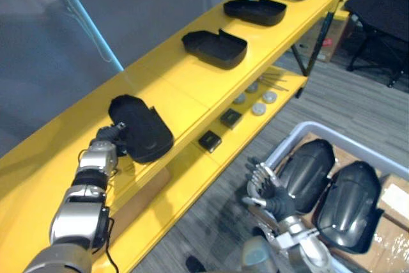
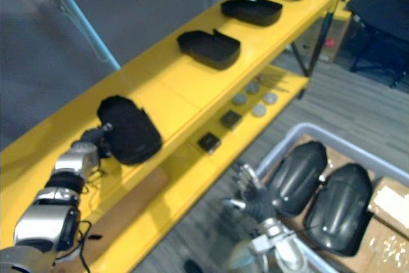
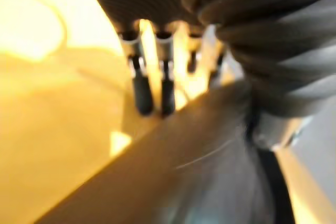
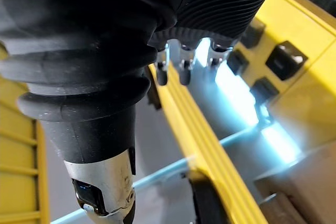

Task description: Walk over and take plastic housings, then place them on the shelf

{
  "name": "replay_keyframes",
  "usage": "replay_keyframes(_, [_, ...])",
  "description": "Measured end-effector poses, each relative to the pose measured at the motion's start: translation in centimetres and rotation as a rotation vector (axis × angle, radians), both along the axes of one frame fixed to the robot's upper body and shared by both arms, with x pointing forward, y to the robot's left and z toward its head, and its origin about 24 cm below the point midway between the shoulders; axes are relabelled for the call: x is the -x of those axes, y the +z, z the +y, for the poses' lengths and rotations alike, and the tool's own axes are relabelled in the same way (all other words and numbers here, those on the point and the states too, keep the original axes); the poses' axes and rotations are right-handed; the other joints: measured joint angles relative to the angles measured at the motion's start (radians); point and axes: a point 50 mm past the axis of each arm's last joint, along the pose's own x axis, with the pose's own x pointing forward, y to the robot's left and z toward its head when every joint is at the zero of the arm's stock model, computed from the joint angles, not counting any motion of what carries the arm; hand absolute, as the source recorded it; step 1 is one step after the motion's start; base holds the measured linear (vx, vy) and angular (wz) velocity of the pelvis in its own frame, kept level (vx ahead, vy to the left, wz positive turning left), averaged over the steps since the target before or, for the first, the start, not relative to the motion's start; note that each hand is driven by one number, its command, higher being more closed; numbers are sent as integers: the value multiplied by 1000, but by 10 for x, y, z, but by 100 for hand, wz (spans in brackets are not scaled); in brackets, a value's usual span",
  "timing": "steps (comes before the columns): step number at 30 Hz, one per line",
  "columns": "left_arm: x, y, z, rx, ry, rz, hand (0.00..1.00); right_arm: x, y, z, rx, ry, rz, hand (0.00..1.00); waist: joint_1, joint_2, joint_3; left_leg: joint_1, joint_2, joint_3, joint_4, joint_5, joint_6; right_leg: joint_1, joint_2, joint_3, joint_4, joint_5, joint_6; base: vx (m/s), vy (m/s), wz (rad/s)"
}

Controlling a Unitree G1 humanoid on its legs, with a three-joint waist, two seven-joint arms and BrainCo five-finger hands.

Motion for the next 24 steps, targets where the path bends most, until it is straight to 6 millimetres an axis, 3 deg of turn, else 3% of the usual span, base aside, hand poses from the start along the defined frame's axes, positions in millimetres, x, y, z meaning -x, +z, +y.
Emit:
replay_keyframes(9, [-8,60,29,-226,169,-113,0,-1,-4,9,-55,28,7,0,1,-12,-10,2,2,-2,0,0,0,13,2,-3,-21,14,8,0,0,0])
replay_keyframes(18, [-8,79,37,-385,210,-193,0,-1,-11,7,-74,11,25,0,8,-47,-69,2,5,-23,-1,0,1,58,4,-32,-76,37,1,10,3,6])
replay_keyframes(24, [-8,110,40,-603,231,-339,0,-7,-17,9,-29,22,-1,0,33,-53,-88,-3,3,-58,-1,5,5,80,0,-69,-86,37,-1,4,6,16])
